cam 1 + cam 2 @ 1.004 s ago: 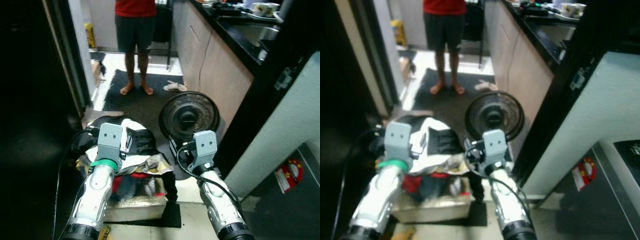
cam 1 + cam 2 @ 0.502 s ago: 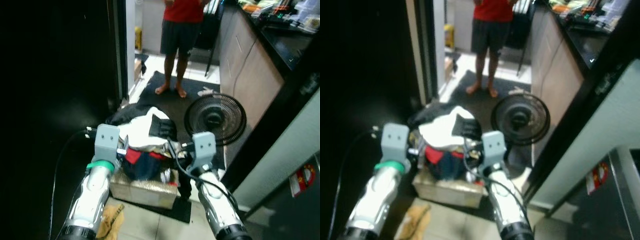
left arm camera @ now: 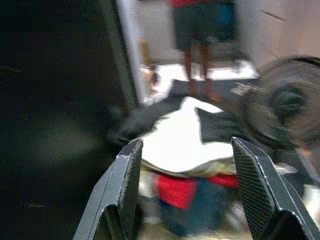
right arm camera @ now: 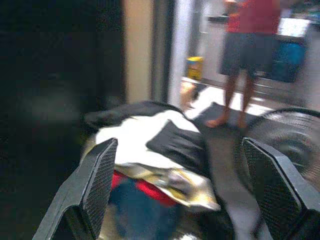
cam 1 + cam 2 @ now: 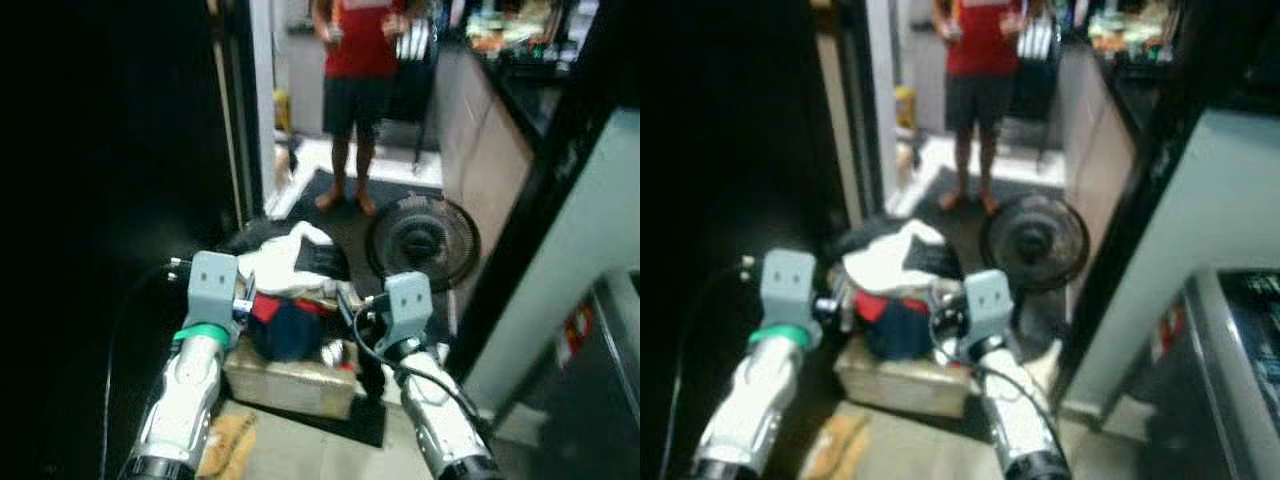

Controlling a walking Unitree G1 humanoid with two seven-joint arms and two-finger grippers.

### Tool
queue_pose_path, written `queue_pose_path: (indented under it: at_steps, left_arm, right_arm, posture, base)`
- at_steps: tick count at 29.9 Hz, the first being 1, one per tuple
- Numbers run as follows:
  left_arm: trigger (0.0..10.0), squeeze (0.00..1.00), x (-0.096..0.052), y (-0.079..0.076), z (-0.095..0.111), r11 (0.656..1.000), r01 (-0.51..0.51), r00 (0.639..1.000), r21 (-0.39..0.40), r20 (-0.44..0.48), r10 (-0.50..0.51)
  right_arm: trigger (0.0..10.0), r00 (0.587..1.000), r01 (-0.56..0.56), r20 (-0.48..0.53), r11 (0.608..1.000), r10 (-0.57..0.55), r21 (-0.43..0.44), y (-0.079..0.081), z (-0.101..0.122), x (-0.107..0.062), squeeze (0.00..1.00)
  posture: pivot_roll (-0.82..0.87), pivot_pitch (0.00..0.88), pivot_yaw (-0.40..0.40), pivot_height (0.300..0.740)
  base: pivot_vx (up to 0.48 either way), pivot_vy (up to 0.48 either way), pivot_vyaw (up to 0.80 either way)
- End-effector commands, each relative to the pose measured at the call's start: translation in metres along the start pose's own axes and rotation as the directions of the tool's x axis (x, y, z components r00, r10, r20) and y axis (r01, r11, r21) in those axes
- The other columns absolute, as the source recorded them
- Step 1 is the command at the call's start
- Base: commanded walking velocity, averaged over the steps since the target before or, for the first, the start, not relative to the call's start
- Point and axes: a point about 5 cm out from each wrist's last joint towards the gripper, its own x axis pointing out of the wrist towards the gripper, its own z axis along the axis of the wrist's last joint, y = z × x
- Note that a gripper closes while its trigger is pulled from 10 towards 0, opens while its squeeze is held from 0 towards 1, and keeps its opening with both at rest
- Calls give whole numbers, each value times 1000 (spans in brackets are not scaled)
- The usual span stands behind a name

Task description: Clothes washing

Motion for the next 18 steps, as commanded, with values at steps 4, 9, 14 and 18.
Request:
queue_pose_path:
  at_steps: [4,9,14,18]
  left_arm:
    - [10000,0,0,-2,1,1000,8,1000,14,0,-8]
    - [10000,0,0,-2,0,1000,7,1000,16,1,-7]
    - [10000,0,0,-3,0,1000,7,1000,17,-1,-7]
    - [10000,0,0,-3,0,1000,8,1000,15,-2,-8]
  right_arm:
    - [10000,1000,4,-10,1000,-4,9,0,-3,-2,0]
    - [10000,1000,4,-10,1000,-4,9,0,-3,-2,0]
    - [10000,1000,-1,-11,1000,1,-2,0,-3,-3,0]
    - [10000,1000,-6,-13,1000,6,-15,1,-3,-2,0]
  posture:
    - [50,0,6,740]
    - [48,0,6,740]
    - [47,0,5,740]
    - [47,0,4,740]
  base:
    - [283,0,0]
    - [335,0,0]
    - [329,0,0]
    - [313,0,192]
